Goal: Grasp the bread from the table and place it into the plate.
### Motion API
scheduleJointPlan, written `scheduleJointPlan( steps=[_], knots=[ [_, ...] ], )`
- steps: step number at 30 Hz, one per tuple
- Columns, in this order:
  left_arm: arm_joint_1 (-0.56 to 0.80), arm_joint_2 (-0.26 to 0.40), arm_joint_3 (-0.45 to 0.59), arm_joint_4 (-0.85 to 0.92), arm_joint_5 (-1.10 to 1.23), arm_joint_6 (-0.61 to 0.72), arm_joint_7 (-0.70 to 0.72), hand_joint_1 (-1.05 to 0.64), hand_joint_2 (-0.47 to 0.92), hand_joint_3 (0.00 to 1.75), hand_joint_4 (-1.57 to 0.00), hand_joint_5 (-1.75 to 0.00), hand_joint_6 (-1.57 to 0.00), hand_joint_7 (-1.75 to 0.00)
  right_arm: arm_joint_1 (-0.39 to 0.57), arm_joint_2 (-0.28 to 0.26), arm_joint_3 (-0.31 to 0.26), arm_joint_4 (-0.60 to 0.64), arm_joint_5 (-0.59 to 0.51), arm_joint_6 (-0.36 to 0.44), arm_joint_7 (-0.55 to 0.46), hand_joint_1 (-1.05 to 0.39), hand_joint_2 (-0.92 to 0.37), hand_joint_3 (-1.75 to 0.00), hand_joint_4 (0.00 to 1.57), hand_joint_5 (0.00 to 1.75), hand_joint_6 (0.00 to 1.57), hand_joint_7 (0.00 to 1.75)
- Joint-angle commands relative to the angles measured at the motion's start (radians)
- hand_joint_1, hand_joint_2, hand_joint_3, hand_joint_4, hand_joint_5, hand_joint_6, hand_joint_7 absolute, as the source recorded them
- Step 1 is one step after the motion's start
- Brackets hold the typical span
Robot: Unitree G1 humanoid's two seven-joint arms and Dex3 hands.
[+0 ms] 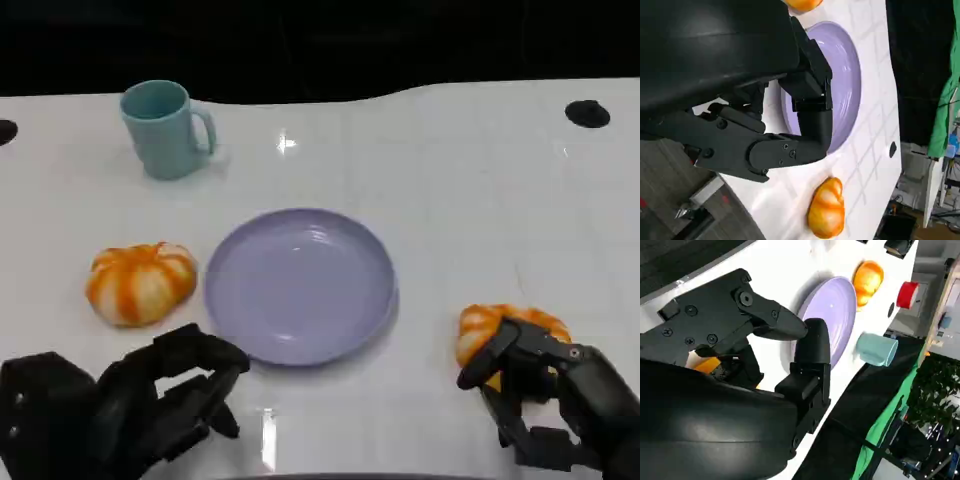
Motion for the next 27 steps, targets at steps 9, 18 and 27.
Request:
scheduleJointPlan(
  steps=[9,18,27],
  knots=[
    [-0.003,0.013,0.005,-0.002,0.002,0.003,0.006,-0.43,0.92,0.42,-0.61,-1.74,-0.65,-1.27,-0.014,-0.007,-0.014,0.014,0.011,-0.016,-0.001,-0.28,-0.67,-0.89,0.84,1.75,0.67,1.5],
    [-0.003,0.015,0.007,-0.003,0.001,0.004,0.003,-0.42,0.92,0.43,-0.61,-1.74,-0.64,-1.27,-0.016,-0.008,-0.013,0.016,0.005,-0.018,-0.004,-0.28,-0.67,-0.89,0.84,1.75,0.67,1.5],
    [0.0,0.015,0.007,-0.006,0.002,0.002,0.002,-0.43,0.92,0.43,-0.61,-1.74,-0.64,-1.28,-0.012,-0.012,-0.013,0.007,0.018,-0.006,0.01,-0.27,-0.67,-0.88,0.81,1.75,0.69,1.39]
  ],
)
